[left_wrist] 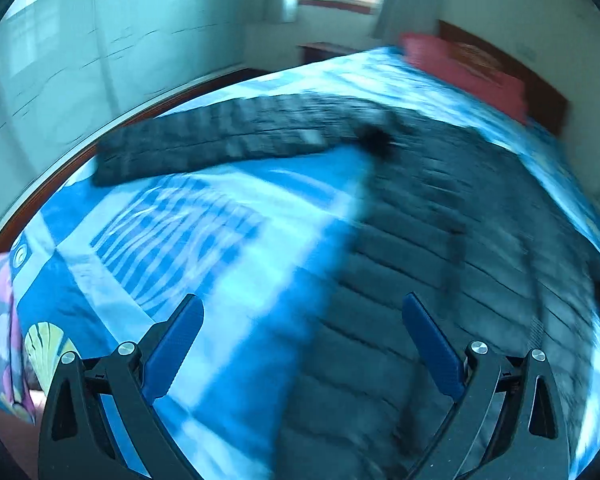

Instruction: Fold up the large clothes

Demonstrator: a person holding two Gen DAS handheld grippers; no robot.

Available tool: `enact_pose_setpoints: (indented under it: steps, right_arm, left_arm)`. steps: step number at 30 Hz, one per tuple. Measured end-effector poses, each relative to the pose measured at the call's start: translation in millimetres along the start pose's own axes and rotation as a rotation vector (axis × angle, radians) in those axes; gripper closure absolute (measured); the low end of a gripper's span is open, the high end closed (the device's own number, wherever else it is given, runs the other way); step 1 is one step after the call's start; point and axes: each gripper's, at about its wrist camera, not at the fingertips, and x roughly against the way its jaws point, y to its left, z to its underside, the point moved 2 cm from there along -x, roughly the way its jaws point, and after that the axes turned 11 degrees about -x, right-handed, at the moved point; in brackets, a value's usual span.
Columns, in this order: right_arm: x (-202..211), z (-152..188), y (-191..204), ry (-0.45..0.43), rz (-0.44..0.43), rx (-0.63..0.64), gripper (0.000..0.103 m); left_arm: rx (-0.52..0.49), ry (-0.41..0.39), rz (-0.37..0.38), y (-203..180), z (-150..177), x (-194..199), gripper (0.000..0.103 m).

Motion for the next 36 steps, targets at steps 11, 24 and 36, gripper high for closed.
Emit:
enact_pose_setpoints:
  steps: [11, 24, 36]
  right_arm:
    - [-78, -111, -117, -0.137, -0.003, -0.372, 0.025]
    - [-138, -184, -197, -0.286, -0.009, -0.612, 0.025]
    - [-158, -212, -226, -0.325, -0.01, -0.686, 0.097]
  left_arm:
    - [0.129, 0.09, -0.138, 39, -13, -73, 0.004]
    - [0.062, 0.148, -0.196, 25, -6, -93, 0.004]
    - [0.052, 0.141, -0.223, 24, -6, -92, 0.004]
